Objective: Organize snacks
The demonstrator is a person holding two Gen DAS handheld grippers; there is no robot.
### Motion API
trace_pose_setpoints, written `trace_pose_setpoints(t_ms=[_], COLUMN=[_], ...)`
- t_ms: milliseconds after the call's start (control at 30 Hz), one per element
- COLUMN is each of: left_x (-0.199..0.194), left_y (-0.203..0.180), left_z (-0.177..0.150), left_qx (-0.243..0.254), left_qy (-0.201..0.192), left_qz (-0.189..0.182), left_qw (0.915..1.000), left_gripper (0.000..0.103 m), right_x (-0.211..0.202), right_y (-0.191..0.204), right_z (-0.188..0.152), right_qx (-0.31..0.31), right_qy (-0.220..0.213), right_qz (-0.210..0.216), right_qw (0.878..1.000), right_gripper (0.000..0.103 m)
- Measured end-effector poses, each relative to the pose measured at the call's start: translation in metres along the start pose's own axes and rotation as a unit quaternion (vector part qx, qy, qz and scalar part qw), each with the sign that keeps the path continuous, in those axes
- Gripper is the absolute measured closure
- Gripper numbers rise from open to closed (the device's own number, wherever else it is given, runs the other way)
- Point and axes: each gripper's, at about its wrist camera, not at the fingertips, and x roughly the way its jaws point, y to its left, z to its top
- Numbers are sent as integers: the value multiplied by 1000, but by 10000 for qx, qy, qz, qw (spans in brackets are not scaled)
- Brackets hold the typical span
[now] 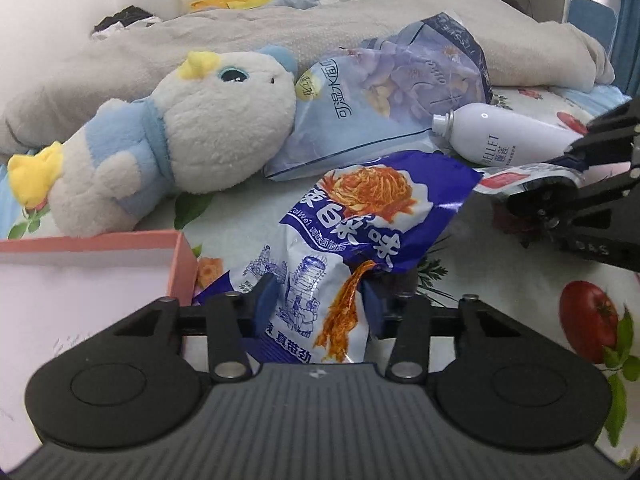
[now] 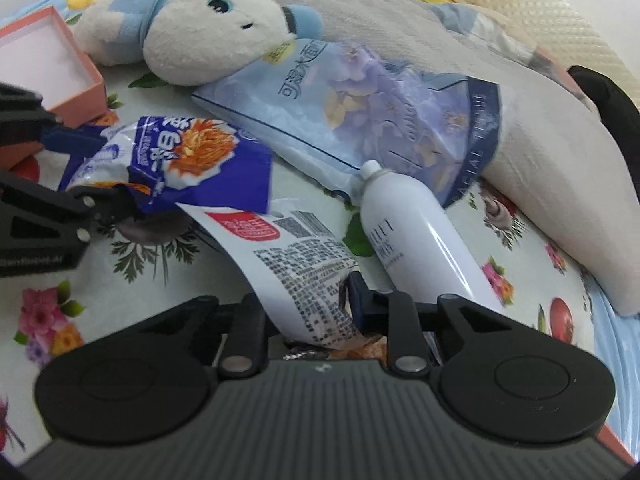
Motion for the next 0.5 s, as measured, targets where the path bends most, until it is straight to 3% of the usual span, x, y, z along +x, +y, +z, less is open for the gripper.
trace_pose_setpoints(t_ms=[233,500], left_x=[-27,-70], left_y=[1,8], left_z=[-12,-21], left_qx=[-235,-739], left_qy=[-39,-162], left_qz=[10,-149], left_qw=[9997,9970], left_gripper=[59,60], right_x=[-32,-76], right_y=[5,-2], right_z=[-6,-18], right_qx=[176,907], right_qy=[-197,-461], right_qz=[-220,-215], right_qw=[9994,9946], right_gripper=[79,80])
